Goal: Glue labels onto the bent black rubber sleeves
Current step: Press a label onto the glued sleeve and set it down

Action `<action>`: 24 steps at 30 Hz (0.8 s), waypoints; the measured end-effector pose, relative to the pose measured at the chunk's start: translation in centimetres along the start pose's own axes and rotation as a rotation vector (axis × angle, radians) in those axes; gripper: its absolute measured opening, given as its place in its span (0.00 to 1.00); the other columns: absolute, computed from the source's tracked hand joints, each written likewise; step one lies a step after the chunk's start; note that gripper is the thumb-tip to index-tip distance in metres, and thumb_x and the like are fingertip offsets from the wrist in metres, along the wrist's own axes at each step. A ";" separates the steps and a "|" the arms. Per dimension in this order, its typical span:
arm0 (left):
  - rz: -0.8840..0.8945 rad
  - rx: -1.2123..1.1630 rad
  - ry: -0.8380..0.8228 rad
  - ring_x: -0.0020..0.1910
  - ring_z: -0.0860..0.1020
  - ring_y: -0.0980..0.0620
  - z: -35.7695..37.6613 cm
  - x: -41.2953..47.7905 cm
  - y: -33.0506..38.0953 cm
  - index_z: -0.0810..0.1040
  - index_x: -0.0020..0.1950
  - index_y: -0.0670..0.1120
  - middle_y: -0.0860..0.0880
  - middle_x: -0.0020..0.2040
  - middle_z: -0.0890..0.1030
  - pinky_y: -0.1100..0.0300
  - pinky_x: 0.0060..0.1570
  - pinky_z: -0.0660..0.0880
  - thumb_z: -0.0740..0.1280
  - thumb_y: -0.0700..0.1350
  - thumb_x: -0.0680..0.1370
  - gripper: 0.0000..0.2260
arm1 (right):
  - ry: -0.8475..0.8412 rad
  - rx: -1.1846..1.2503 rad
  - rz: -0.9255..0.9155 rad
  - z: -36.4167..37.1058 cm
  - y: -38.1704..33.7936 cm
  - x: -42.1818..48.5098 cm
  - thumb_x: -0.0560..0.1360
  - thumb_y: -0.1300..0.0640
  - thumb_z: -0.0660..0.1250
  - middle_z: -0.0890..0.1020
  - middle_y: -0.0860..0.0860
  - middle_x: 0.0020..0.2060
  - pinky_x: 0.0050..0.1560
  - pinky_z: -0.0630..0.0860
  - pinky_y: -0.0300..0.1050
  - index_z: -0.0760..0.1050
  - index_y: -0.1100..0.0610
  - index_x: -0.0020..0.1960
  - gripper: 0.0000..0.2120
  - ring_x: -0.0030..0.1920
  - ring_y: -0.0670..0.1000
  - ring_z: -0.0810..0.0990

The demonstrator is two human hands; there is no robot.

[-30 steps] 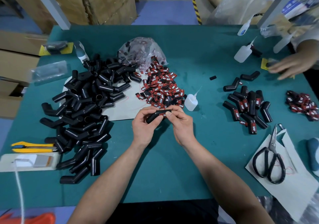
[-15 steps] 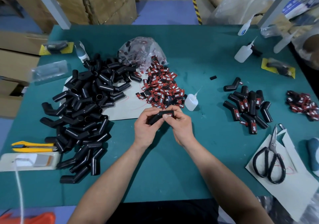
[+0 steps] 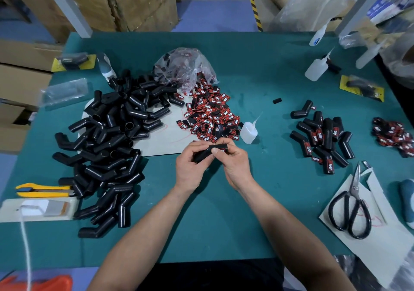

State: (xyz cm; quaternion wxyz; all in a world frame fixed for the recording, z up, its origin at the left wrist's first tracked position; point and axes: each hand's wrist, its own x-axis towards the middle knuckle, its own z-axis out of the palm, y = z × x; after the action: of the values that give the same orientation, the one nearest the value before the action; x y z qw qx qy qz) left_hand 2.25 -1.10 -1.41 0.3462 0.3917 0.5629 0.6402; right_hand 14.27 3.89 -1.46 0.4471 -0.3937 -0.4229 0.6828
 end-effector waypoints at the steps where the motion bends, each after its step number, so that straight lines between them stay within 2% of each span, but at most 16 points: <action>1: -0.003 -0.002 0.001 0.54 0.82 0.58 0.0 0.0 0.0 0.84 0.51 0.64 0.60 0.53 0.85 0.64 0.58 0.76 0.77 0.35 0.71 0.22 | -0.002 -0.021 0.002 0.0 0.0 0.0 0.68 0.56 0.76 0.78 0.48 0.47 0.58 0.74 0.50 0.85 0.55 0.41 0.03 0.50 0.54 0.78; 10: 0.034 -0.006 -0.016 0.54 0.82 0.62 0.1 -0.1 0.5 0.84 0.53 0.64 0.62 0.53 0.84 0.68 0.57 0.75 0.76 0.33 0.71 0.25 | -0.023 -0.075 -0.026 -0.5 0.1 0.2 0.69 0.55 0.75 0.78 0.45 0.47 0.55 0.75 0.43 0.85 0.51 0.42 0.02 0.49 0.50 0.78; 13: 0.009 -0.020 -0.010 0.54 0.82 0.61 -0.1 -0.2 0.2 0.85 0.52 0.60 0.61 0.53 0.84 0.67 0.57 0.75 0.76 0.32 0.71 0.22 | -0.030 -0.083 -0.033 -0.5 0.2 0.3 0.70 0.54 0.75 0.78 0.44 0.47 0.57 0.74 0.45 0.85 0.52 0.42 0.02 0.50 0.50 0.78; 17: -0.067 -0.044 0.006 0.53 0.83 0.60 -0.2 0.2 -0.3 0.81 0.51 0.48 0.55 0.51 0.85 0.66 0.57 0.77 0.75 0.26 0.71 0.19 | -0.067 -0.097 -0.029 -0.8 0.2 0.5 0.73 0.52 0.74 0.80 0.43 0.48 0.58 0.74 0.46 0.86 0.53 0.43 0.05 0.52 0.50 0.79; 20: -0.088 -0.067 0.038 0.53 0.83 0.59 -0.5 0.5 -0.2 0.80 0.51 0.46 0.48 0.53 0.83 0.64 0.58 0.77 0.74 0.23 0.70 0.19 | -0.060 -0.103 -0.027 -1.2 0.2 0.8 0.75 0.51 0.72 0.82 0.46 0.51 0.56 0.74 0.51 0.85 0.55 0.40 0.09 0.51 0.51 0.79; 24: -0.074 -0.074 0.028 0.54 0.83 0.58 -0.6 0.4 -0.4 0.80 0.51 0.46 0.51 0.53 0.83 0.64 0.58 0.77 0.75 0.26 0.70 0.18 | -0.050 -0.134 -0.036 -1.4 0.5 0.8 0.76 0.50 0.72 0.82 0.46 0.52 0.58 0.74 0.56 0.85 0.54 0.41 0.09 0.53 0.53 0.79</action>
State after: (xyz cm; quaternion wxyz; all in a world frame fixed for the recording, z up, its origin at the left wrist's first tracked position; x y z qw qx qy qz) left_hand 1.55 -0.99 -1.76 0.3762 0.3486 0.5578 0.6525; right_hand 15.16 4.86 -2.56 0.4214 -0.3979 -0.4858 0.6543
